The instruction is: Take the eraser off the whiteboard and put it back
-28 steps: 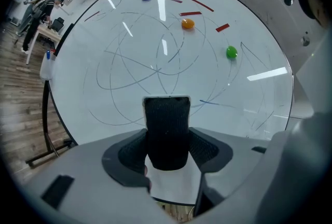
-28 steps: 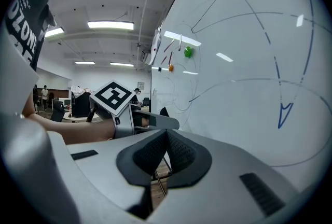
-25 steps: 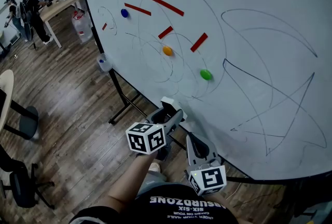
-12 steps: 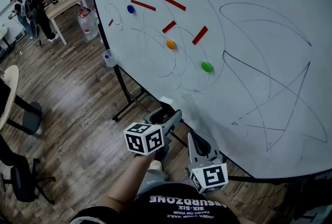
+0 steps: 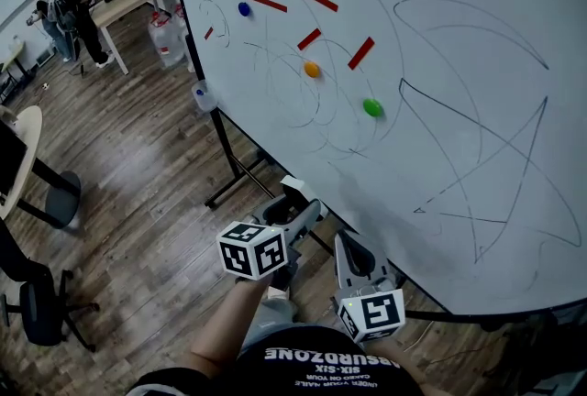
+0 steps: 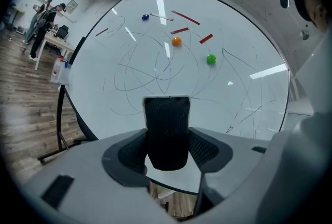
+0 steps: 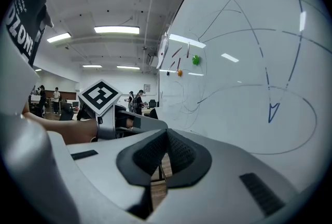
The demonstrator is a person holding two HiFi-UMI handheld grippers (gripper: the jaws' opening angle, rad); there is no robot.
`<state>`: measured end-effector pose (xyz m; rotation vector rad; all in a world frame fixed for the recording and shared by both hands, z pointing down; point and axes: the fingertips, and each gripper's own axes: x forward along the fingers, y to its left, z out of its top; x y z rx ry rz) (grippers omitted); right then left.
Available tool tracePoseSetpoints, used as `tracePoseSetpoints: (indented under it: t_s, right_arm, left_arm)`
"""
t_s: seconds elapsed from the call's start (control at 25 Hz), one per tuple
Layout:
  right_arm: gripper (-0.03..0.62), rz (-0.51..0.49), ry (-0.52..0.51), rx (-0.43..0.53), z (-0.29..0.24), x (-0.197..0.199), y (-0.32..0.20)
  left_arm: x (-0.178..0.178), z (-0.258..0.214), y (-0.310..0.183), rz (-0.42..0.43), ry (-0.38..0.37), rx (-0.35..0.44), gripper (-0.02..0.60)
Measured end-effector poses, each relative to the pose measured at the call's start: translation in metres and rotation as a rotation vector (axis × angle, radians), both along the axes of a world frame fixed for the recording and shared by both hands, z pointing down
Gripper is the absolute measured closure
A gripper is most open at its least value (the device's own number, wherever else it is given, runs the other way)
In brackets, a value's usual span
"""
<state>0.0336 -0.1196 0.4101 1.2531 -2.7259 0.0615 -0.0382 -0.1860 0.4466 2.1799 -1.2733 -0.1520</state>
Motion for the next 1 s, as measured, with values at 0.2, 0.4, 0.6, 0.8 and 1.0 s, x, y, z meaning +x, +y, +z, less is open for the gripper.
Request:
tracePoseSetpoints:
  t_s: [0.2,0.4,0.6,0.8,1.0]
  right_arm:
    - [0.595,0.004,-0.017,-0.024,0.004,0.0,0.009]
    - [0.595,-0.015,-0.01,-0.022,0.007,-0.002,0.017]
    - [0.595,-0.031,-0.015,-0.031,0.01,-0.005,0.024]
    - [0.595,-0.039,-0.027,-0.038,0.011,-0.008,0.027]
    - [0.595,-0.058,-0.018,-0.032,0.012,-0.01,0.028]
  left_arm:
    - [-0.004,0.002,0.016,-0.014,-0.003,-0.003,0.339]
    - [-0.009,0.005,0.032,-0.025,-0.027,-0.001,0.339]
    - [-0.015,0.008,0.045,-0.037,-0.052,0.0,0.339]
    - [-0.017,0.007,0.058,-0.037,-0.078,0.018,0.339]
    - [-0.017,0.01,0.07,-0.03,-0.102,0.023,0.339]
